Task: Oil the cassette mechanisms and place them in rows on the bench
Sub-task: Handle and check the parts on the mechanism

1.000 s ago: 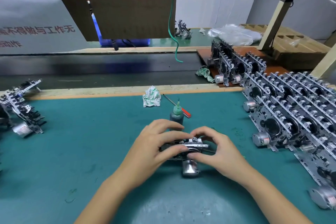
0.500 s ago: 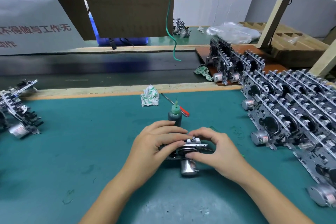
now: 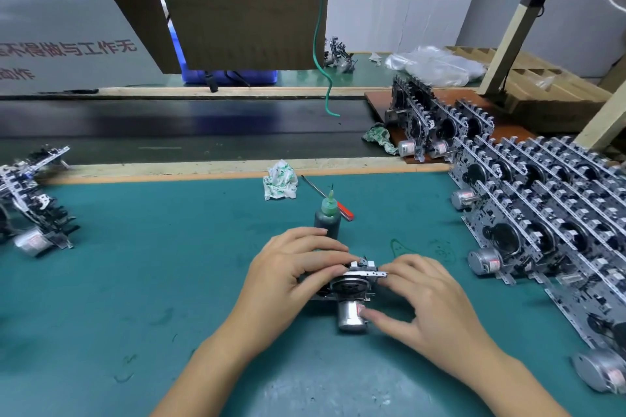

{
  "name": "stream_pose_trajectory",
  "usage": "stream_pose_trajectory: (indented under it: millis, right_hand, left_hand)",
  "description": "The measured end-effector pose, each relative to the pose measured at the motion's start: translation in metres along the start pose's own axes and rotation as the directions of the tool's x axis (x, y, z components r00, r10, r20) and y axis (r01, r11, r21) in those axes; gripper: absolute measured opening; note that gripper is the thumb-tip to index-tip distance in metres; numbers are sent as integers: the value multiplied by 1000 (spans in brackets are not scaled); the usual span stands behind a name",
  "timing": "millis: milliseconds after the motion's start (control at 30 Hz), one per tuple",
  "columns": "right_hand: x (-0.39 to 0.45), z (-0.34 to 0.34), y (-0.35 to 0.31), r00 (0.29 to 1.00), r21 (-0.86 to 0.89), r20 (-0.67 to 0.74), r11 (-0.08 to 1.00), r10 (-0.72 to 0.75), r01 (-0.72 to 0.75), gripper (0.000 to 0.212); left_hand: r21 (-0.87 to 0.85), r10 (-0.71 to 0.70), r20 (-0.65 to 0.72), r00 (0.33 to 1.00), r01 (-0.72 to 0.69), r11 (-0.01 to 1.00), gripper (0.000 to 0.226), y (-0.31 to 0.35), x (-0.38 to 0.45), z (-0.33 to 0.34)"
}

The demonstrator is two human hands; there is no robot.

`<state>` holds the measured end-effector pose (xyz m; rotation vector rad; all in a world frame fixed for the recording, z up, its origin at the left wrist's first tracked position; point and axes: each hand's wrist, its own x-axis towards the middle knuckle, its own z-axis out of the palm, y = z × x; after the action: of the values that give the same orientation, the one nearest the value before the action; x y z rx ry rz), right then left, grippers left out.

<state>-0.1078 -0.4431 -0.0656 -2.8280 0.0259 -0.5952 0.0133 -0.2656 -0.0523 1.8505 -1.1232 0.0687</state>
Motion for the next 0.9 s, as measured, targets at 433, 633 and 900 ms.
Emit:
stream_pose_trajectory:
  millis: [433, 633, 900]
  right_hand:
    - [31, -1, -6, 946, 687, 264, 652, 187, -321, 35]
    - [32, 1, -2, 949, 724, 268, 616, 164, -310, 30]
    - [17, -7, -3, 966, 390, 154, 885, 209, -254, 53]
  left_hand:
    - [0, -12, 5, 1000, 12, 1000, 25, -2, -1, -1]
    - [-1, 0, 18, 1000, 0, 1000, 26, -1, -1, 0]
    - [-5, -18, 32, 999, 18, 1000, 26, 1, 1, -2]
